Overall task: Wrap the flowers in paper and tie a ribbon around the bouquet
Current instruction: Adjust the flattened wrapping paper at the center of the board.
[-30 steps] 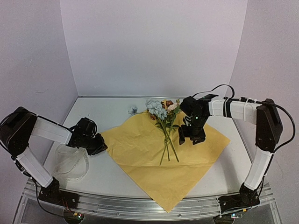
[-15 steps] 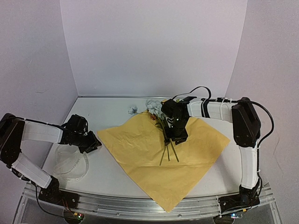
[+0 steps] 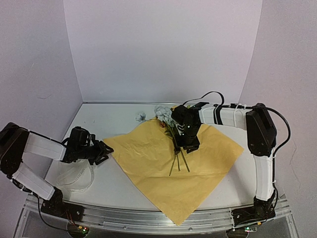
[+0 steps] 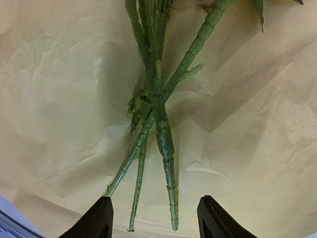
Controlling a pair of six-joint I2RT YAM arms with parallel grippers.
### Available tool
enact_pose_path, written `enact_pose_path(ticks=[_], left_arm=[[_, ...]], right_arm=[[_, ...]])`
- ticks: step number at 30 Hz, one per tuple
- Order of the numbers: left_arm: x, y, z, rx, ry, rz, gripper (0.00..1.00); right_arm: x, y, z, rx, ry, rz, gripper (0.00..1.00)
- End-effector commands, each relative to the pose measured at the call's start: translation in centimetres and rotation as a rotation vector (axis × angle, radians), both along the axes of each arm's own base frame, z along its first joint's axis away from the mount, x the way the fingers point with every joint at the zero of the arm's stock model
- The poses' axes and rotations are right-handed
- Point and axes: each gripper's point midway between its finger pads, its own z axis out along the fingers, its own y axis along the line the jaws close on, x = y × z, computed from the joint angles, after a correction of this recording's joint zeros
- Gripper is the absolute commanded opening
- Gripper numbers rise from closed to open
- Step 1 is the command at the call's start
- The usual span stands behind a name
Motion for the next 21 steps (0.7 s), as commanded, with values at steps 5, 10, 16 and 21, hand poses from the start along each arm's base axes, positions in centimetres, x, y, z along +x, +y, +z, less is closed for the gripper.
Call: enact_pose_path(ticks=[5, 10, 16, 21], left_arm=[[2.2, -3.7, 0.1, -0.1, -0.043, -0.066, 0.41], [2.2, -3.6, -1.6, -0.063, 0.021, -0.03, 0.19], [1.5, -1.5, -2.2, 0.038, 0.064, 0.032, 0.0], [1.0, -0.4, -1.7, 0.09, 0.06, 0.048, 0.0]], right_arm=[[0.8, -0.1, 2.0, 0.001, -0.068, 0.068, 0.61], [1.4, 0.0, 1.6, -0.007, -0.095, 0.115, 0.59], [1.9, 0.5, 1.0, 0.007, -0.09, 0.129, 0.55], [2.1, 1.3, 0.9, 0.04, -0.085, 0.119, 0.51]])
